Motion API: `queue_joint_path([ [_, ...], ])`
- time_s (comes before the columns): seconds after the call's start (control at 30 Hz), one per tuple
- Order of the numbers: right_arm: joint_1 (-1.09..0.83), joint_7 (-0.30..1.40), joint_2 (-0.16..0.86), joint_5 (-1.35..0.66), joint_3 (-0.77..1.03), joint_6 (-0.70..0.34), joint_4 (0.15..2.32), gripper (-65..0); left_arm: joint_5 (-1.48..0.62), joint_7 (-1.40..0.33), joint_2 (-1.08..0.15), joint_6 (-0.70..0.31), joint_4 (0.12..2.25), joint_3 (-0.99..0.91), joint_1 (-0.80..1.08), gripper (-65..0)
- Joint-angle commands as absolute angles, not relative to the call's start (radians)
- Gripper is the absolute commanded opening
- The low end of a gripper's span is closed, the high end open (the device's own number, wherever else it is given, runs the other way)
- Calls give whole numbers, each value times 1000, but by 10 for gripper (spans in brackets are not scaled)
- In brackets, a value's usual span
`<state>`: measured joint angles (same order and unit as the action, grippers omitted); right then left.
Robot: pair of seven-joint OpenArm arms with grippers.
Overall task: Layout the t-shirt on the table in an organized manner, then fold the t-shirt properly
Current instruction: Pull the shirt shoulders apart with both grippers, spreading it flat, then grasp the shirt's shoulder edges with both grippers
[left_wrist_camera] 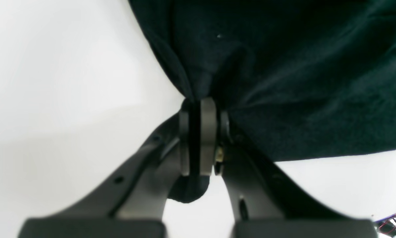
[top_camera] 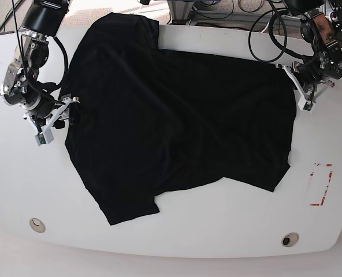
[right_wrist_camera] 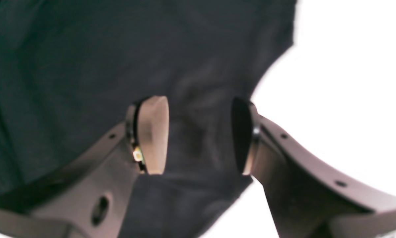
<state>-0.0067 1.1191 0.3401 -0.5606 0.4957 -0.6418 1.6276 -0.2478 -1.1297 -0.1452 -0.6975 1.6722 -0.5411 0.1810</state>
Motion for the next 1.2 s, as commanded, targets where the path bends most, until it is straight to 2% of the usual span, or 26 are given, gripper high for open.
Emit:
queue_joint_path([
  [0.0, 8, 1144, 355, -582, 572, -654, 1659, -352, -243, -1127, -176, -698, 1709, -544, 176, -650],
  [0.27, -36, 1187, 340, -665, 728, -664, 1632, -344, -243, -1127, -179, -698, 1721, -544, 176, -650],
  [0.5, -76, 1234, 340, -730, 733, -668, 1534, -342, -243, -1127, -179, -698, 1721, -544, 176, -650],
  [0.77, -182, 1234, 332, -875, 733, -661, 1526, -342, -243, -1127, -179, -698, 1721, -542, 176, -650],
  [1.17, -225, 1237, 297, -888, 725, -667, 1524, -342, -243, -1127, -180, -698, 1721, -542, 176, -650],
])
